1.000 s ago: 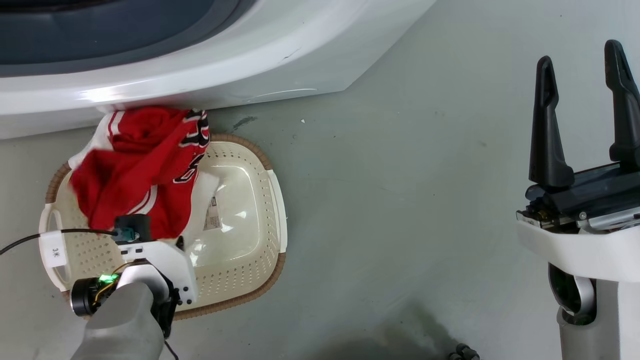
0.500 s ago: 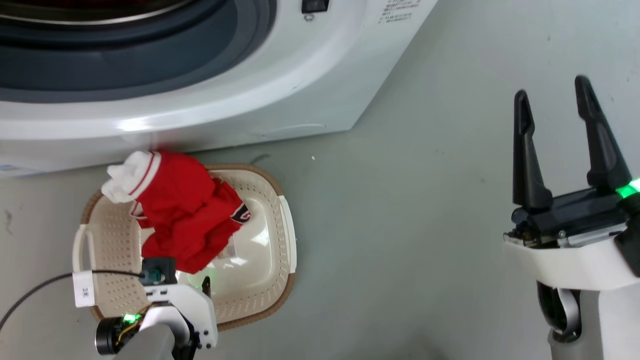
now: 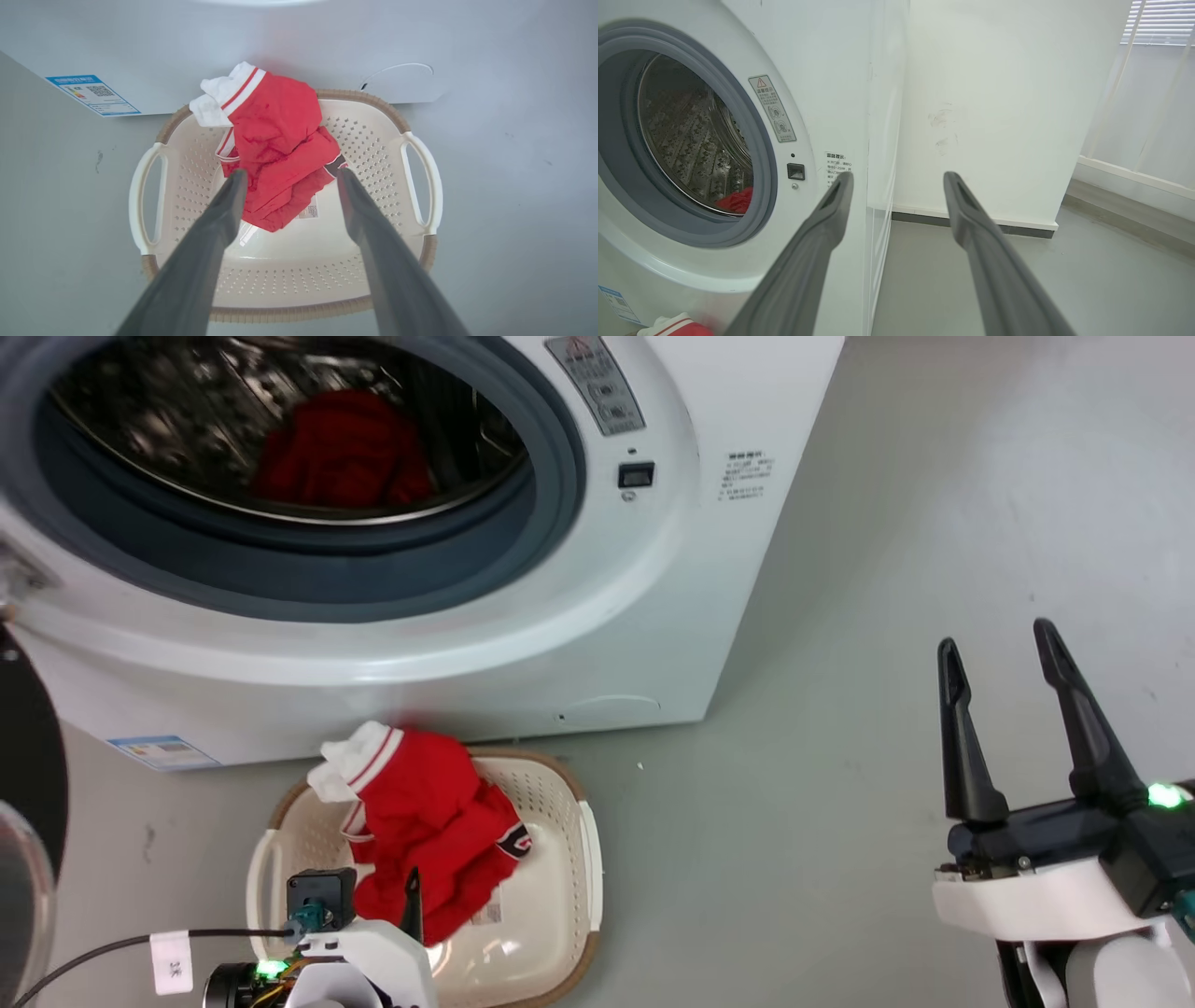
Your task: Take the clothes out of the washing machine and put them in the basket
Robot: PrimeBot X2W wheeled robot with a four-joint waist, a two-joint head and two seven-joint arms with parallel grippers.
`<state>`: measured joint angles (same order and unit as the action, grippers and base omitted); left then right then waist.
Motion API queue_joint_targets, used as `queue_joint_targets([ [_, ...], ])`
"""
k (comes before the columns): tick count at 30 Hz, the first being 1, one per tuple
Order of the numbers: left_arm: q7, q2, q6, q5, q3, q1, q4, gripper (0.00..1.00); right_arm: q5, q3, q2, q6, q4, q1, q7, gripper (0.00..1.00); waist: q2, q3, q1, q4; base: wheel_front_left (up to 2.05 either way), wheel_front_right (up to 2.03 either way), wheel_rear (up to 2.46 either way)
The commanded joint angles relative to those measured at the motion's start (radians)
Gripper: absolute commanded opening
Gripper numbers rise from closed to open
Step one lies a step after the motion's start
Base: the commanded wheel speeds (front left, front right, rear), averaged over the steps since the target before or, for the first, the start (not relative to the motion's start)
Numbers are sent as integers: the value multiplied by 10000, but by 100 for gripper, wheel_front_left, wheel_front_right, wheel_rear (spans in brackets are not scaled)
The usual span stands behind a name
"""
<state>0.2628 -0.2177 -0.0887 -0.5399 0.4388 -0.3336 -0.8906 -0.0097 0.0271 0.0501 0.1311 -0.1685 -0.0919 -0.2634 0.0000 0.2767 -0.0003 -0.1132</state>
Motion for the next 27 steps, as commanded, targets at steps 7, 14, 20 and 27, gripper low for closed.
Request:
queue_joint_targets([
  [7, 26, 337, -403, 1810, -1695, 1755, 3035, 100, -113, -119, 1, -7, 166, 757, -20, 100, 0, -1448, 3, 697, 0, 0, 0],
  [14, 27, 917, -327, 3193, -3181, 2995, 5583, 100, -33, -180, 1, -8, 241, 1205, -20, 100, 0, -2023, 3, 883, 0, 0, 0],
  [20, 27, 1237, -282, 4227, -3915, 3566, 7530, 100, 67, -219, 1, -8, 260, 1380, -20, 100, 0, -2241, 3, 882, 0, 0, 0],
  [27, 28, 1417, -11, 4709, -4285, 3436, 8433, 100, 115, -179, 1, -8, 252, 1258, -20, 100, 0, -2157, 3, 769, 0, 0, 0],
])
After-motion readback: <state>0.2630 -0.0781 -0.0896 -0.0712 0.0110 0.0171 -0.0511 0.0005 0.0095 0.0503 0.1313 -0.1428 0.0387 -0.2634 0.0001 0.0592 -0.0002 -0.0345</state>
